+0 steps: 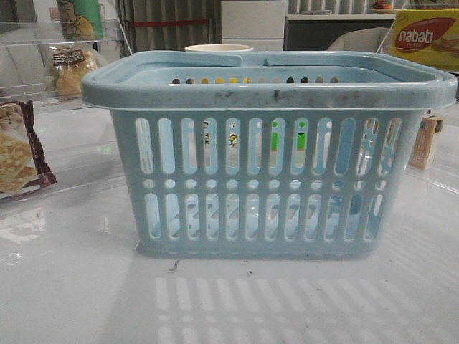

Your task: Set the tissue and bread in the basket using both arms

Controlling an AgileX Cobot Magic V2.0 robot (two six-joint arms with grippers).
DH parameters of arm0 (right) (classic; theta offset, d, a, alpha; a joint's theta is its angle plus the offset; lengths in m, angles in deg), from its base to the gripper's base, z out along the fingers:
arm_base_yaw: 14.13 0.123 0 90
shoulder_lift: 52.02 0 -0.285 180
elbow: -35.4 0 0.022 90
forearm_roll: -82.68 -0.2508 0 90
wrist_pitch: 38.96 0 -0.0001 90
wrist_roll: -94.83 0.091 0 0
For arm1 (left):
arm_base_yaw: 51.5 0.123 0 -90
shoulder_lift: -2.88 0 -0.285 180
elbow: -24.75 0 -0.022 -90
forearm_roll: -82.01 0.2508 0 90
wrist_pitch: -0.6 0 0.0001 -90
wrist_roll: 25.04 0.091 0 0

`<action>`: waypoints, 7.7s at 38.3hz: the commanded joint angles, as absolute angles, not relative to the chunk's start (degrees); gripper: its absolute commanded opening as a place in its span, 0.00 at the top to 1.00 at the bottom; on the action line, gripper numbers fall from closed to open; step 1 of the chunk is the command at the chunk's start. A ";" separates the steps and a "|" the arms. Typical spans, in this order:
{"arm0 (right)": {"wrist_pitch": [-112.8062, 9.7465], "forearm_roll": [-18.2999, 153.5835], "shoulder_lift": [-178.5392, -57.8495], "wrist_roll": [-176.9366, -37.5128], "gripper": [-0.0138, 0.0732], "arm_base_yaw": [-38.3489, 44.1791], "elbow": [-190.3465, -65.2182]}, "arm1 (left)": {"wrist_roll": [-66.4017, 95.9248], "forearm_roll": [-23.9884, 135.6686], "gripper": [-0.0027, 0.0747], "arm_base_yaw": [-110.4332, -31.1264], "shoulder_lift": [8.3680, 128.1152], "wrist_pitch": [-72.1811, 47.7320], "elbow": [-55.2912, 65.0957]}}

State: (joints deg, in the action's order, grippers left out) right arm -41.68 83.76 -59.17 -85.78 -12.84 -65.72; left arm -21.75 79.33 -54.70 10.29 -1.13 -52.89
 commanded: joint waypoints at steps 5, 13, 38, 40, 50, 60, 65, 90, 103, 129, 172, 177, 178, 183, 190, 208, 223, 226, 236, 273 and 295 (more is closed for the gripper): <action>-36.45 83.73 -58.15 -86.25 0.78 -13.25 -65.70 | -21.71 79.07 0.84 -54.46 9.42 4.28 -52.87; -36.45 83.73 -58.15 -86.25 0.78 -13.25 -65.70 | -21.71 79.07 0.84 -54.46 9.42 4.28 -52.87; -34.45 83.73 -58.15 -86.25 0.78 -13.25 -72.27 | -21.71 79.07 0.84 -54.46 9.42 7.08 -46.03; -36.92 83.73 -58.21 -86.25 0.78 -13.25 -75.39 | -21.71 79.07 0.84 -54.46 9.55 5.59 -43.13; -48.58 83.73 -64.23 -86.25 0.78 -13.25 -93.30 | -21.71 79.07 0.84 -54.46 14.90 -4.88 -25.94; -66.96 83.73 -81.07 -86.25 0.78 -13.25 -106.66 | -21.71 79.07 0.84 -54.46 32.19 -25.92 -9.47; -72.00 83.73 -87.96 -86.25 0.78 -13.25 -106.49 | -21.71 79.07 0.84 -54.46 37.83 -34.39 -9.48; -74.67 83.73 -104.64 -86.17 0.24 -13.25 -103.97 | -20.14 75.81 0.27 -55.89 49.40 -35.58 -10.80; -69.80 83.93 -115.93 -82.96 0.24 -18.65 -110.17 | -18.90 76.29 0.37 -66.88 49.40 -34.72 -10.80; -69.48 89.12 -149.75 -84.64 0.24 -25.84 -142.59 | -18.90 76.29 0.57 -68.16 49.40 -34.45 -10.80; -68.34 87.60 -145.35 -84.64 0.65 -16.13 -150.17 | -18.90 76.29 0.83 -68.16 49.40 -34.45 -10.80; -71.04 86.22 -141.93 -84.64 0.65 -7.56 -150.17 | -18.90 76.29 0.83 -68.16 49.40 -34.45 -10.80; -71.32 85.67 -141.85 -84.64 0.65 -5.32 -150.17 | -18.90 76.29 0.83 -68.16 49.40 -34.45 -10.80; -72.11 83.44 -143.69 -84.64 0.65 5.26 -150.06 | -18.90 76.29 0.83 -68.16 49.40 -34.35 -10.80; -72.10 82.68 -149.53 -84.64 0.57 13.22 -150.06 | -18.90 76.29 0.83 -68.16 49.40 -34.41 -10.80; -75.62 83.38 -141.01 -85.58 0.23 13.64 -146.96 | -18.90 76.29 0.83 -68.16 49.40 -34.31 -10.80; -74.42 86.05 -118.33 -86.23 0.23 13.64 -127.73 | -18.90 76.29 0.83 -68.16 49.40 -34.31 -10.80; -74.58 85.78 -113.11 -86.19 0.23 13.64 -123.36 | -18.90 76.29 0.83 -68.16 49.40 -34.31 -10.80; -74.56 84.91 -98.42 -86.19 0.23 13.64 -112.01 | -18.90 76.29 0.83 -68.16 49.40 -34.31 -10.80; -75.05 85.22 -95.79 -86.19 0.23 13.64 -110.43 | -18.90 77.77 0.16 -68.05 61.41 -24.42 -5.22; -75.05 85.22 -95.79 -86.19 0.23 13.64 -110.43 | -18.90 78.97 0.16 -60.65 100.00 -23.85 24.66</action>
